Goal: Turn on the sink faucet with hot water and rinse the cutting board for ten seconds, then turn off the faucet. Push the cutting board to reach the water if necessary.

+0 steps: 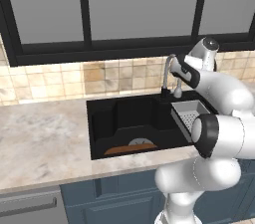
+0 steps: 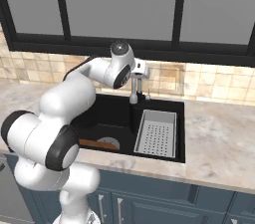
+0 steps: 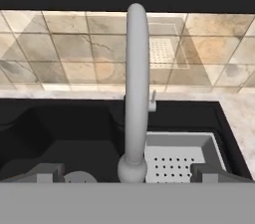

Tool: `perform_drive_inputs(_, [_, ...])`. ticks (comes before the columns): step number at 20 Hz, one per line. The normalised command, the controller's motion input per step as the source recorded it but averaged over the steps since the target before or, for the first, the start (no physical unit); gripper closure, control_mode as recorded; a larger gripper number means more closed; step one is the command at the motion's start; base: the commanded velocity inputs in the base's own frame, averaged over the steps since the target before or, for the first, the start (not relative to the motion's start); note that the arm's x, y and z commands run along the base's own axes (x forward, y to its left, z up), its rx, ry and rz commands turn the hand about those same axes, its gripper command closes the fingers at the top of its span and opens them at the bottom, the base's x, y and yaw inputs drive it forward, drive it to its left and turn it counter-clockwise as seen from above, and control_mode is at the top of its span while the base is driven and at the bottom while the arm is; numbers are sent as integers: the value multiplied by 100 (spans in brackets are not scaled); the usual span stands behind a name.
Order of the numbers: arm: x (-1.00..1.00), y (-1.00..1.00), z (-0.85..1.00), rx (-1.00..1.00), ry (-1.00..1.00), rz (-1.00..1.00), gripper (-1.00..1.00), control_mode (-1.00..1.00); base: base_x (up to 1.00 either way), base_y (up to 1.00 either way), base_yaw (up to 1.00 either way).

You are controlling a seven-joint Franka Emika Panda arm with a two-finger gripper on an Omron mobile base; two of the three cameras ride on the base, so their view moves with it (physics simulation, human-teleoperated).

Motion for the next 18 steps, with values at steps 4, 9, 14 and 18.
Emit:
perform_drive_inputs(4, [8, 0, -14, 0, 0, 0, -100, -100, 0, 0, 0])
perform_drive_inputs(9, [8, 0, -13, 0, 0, 0, -100, -100, 0, 0, 0])
perform_drive_inputs(14, [6, 0, -8, 0, 0, 0, -100, -100, 0, 0, 0])
perform_drive_inputs(18, [5, 0, -7, 0, 0, 0, -100, -100, 0, 0, 0])
